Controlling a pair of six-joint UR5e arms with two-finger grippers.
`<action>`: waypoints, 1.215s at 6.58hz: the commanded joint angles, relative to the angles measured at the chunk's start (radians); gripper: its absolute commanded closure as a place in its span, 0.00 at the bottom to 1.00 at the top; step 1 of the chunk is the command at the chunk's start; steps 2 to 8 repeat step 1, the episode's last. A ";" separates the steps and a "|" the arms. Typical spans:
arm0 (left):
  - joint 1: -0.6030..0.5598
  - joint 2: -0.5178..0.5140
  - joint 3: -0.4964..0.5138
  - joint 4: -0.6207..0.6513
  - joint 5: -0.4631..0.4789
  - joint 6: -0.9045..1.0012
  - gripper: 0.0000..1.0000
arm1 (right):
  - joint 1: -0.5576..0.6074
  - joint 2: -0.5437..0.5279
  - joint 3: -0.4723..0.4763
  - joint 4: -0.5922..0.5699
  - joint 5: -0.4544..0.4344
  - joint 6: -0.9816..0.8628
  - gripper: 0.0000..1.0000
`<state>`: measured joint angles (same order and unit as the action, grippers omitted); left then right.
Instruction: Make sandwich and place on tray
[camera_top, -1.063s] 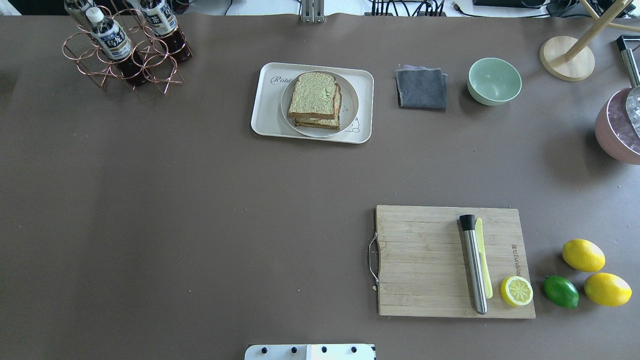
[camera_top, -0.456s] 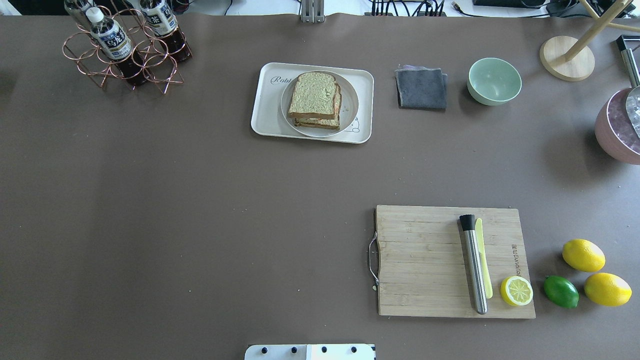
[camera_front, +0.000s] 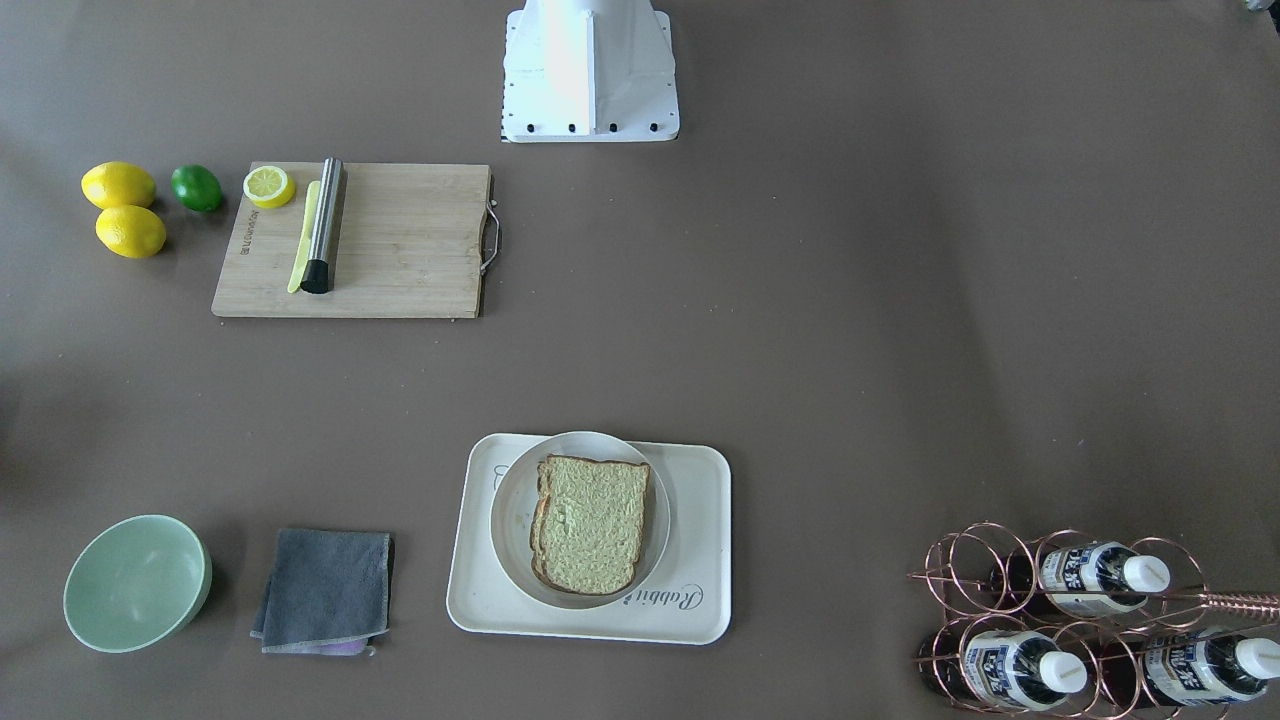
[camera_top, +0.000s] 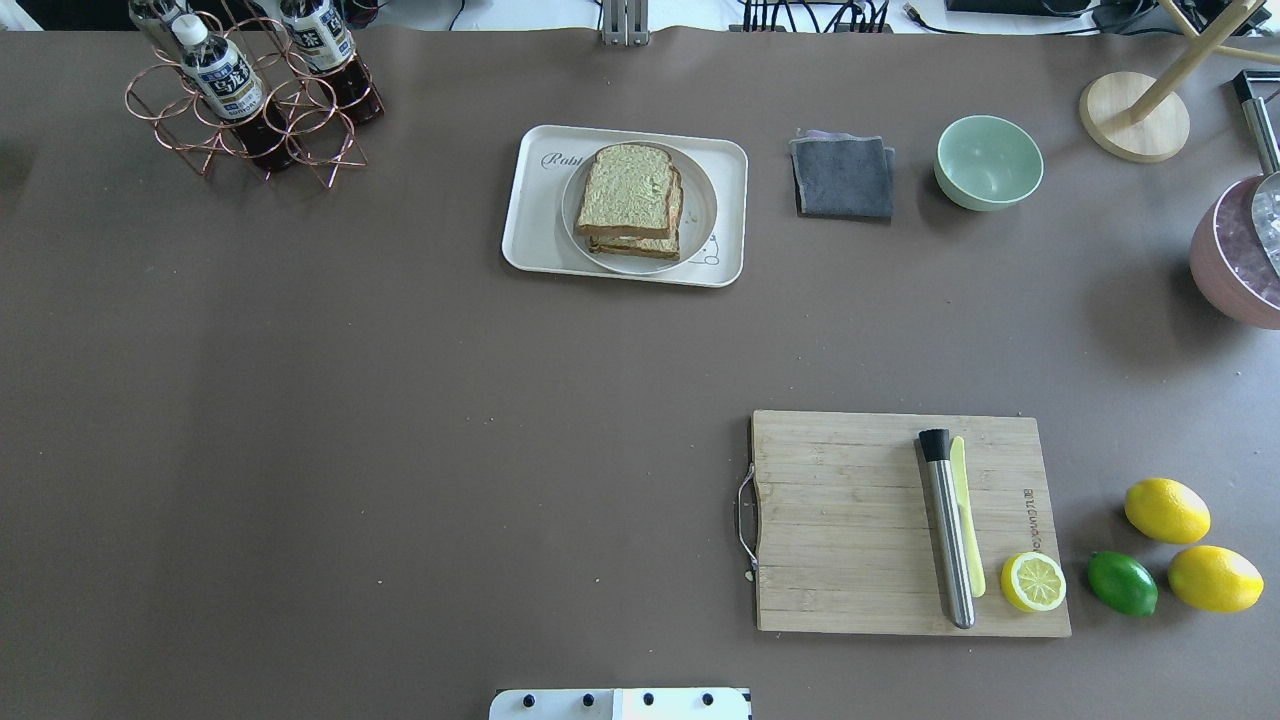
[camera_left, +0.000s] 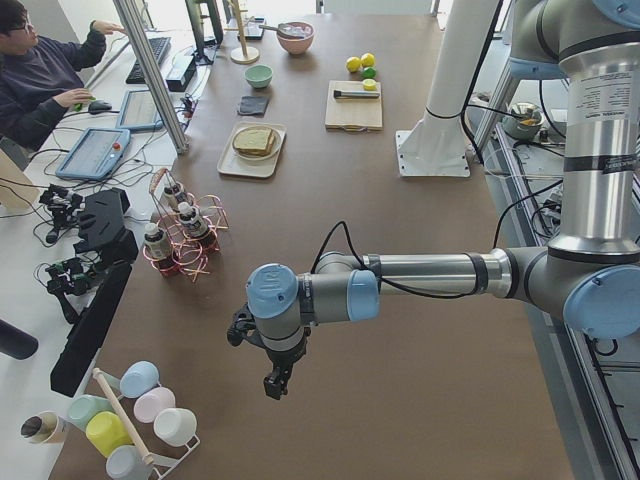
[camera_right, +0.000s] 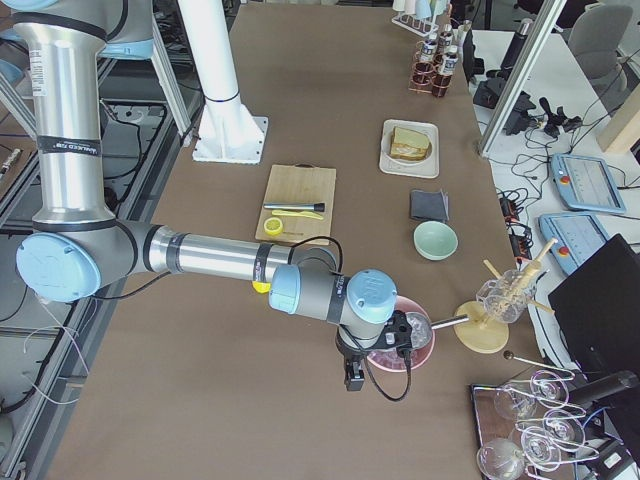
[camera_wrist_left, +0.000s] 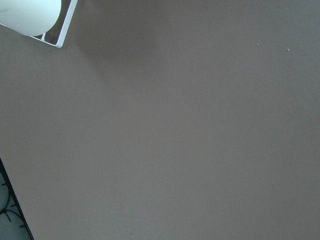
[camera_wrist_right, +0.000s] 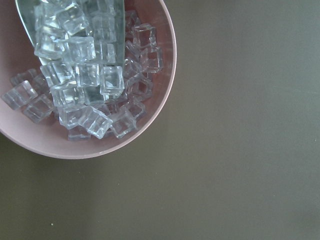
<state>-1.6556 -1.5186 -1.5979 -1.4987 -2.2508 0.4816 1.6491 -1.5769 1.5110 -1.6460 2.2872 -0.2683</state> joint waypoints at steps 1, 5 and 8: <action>0.000 0.000 -0.001 0.000 -0.001 0.000 0.02 | 0.000 0.000 0.000 0.000 0.000 0.000 0.00; 0.000 0.000 -0.001 0.000 -0.001 0.000 0.02 | 0.000 0.000 0.000 0.000 0.000 0.000 0.00; 0.000 0.000 -0.001 0.000 -0.001 0.000 0.02 | 0.000 0.000 0.000 0.000 0.000 0.000 0.00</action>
